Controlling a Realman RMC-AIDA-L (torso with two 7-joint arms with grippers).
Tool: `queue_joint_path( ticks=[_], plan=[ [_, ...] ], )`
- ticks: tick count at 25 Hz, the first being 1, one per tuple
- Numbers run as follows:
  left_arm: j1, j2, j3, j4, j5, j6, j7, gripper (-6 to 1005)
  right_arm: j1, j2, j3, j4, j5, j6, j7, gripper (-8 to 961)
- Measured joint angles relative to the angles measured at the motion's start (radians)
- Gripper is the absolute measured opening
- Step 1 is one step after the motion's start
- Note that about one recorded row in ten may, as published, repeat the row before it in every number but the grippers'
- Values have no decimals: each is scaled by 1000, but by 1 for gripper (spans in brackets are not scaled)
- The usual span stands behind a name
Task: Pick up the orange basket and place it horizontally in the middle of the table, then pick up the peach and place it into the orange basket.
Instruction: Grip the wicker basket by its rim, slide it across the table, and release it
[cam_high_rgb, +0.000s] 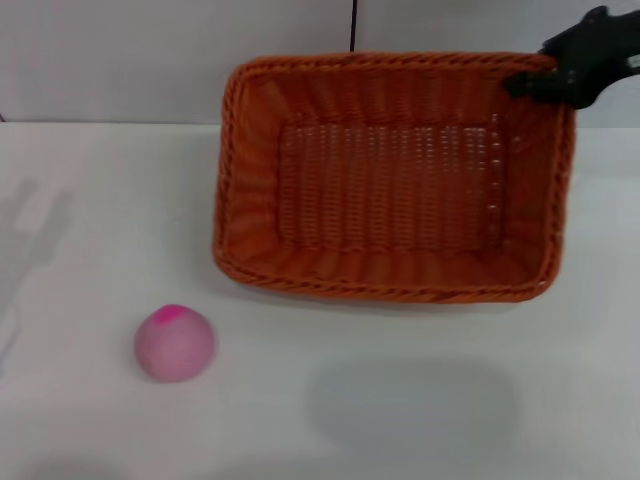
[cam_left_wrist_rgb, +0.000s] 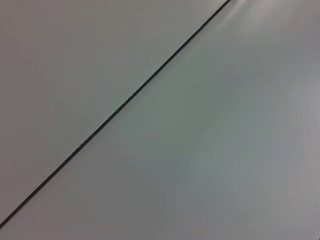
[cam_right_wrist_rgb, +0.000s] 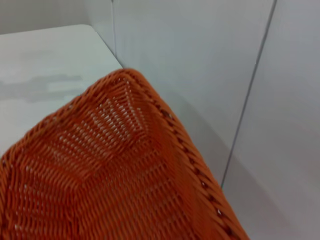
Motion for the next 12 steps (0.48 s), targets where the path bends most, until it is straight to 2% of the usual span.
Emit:
queue_joint_path(
  ticks=[5, 12],
  plan=[
    [-3, 4, 10, 1, 0, 9, -8, 763, 34, 13, 0, 93, 1, 86, -52, 159],
    [-7, 4, 12, 1, 0, 15, -13, 758, 49, 22, 0, 104, 2, 90, -75, 158]
  ],
)
